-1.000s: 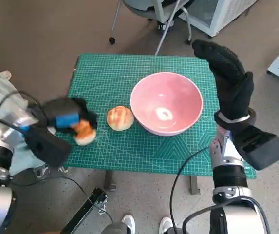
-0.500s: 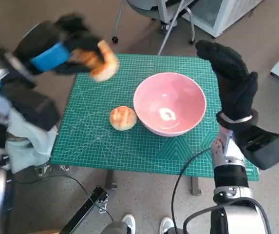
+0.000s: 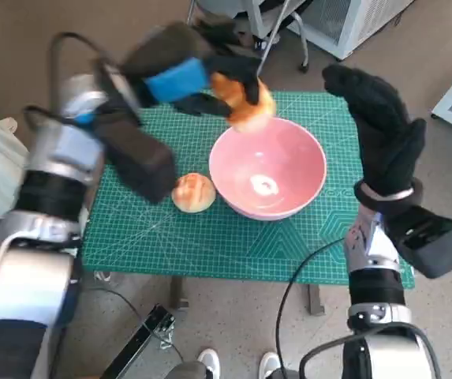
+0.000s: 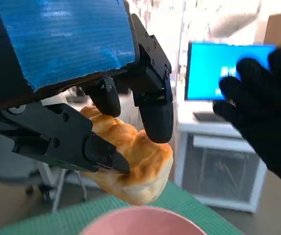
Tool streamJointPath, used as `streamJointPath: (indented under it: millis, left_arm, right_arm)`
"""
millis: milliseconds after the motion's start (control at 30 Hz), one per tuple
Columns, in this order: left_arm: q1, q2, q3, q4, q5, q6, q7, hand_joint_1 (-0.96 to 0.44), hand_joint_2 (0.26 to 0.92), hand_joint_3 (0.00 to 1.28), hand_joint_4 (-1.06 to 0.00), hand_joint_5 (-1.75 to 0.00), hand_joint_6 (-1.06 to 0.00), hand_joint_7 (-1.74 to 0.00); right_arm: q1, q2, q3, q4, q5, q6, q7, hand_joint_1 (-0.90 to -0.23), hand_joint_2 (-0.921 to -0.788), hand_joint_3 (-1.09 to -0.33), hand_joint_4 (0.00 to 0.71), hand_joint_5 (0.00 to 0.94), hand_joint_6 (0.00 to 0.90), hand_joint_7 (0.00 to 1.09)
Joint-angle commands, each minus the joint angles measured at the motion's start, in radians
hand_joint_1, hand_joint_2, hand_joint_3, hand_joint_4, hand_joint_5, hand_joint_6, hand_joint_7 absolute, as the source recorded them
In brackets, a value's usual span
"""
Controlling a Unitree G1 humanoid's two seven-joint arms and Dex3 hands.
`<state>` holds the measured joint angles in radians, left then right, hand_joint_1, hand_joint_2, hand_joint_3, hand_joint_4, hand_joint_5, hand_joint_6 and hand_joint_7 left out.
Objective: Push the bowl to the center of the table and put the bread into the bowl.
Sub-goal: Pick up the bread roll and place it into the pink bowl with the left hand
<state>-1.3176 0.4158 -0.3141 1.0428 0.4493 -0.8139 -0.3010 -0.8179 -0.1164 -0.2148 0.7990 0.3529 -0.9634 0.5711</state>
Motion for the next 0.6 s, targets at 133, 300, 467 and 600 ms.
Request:
streamJointPath:
  millis: [133, 300, 467, 600]
  left_arm:
    - [-0.026, -0.074, -0.089, 0.121, 0.122, 0.036, 0.124, 0.0, 0.92, 0.06, -0.63, -1.16, -0.7, -1.17]
    - [-0.021, -0.115, -0.135, 0.167, 0.175, 0.078, 0.162, 0.0, 0.92, 0.07, -0.62, -1.17, -0.7, -1.16]
    - [-0.005, -0.148, -0.151, 0.202, 0.181, 0.134, 0.122, 0.0, 0.921, 0.1, -0.57, -1.2, -0.66, -1.21]
    - [0.003, -0.159, -0.152, 0.217, 0.167, 0.197, 0.031, -0.08, 0.872, 0.2, -0.27, -0.83, -0.3, -1.0]
  right_arm:
    - [0.032, -0.005, -0.009, 0.004, 0.02, -0.002, 0.026, -0.594, -0.921, -0.655, 0.367, 0.0, 0.043, 0.74]
    - [0.043, -0.006, -0.013, -0.016, 0.028, 0.008, 0.032, -0.591, -0.921, -0.652, 0.364, 0.0, 0.037, 0.74]
    - [0.06, -0.01, -0.015, -0.045, 0.015, 0.012, 0.017, -0.582, -0.921, -0.653, 0.363, 0.0, 0.035, 0.74]
    - [0.074, -0.017, -0.017, -0.065, -0.004, 0.01, -0.002, -0.576, -0.921, -0.655, 0.362, 0.0, 0.033, 0.75]
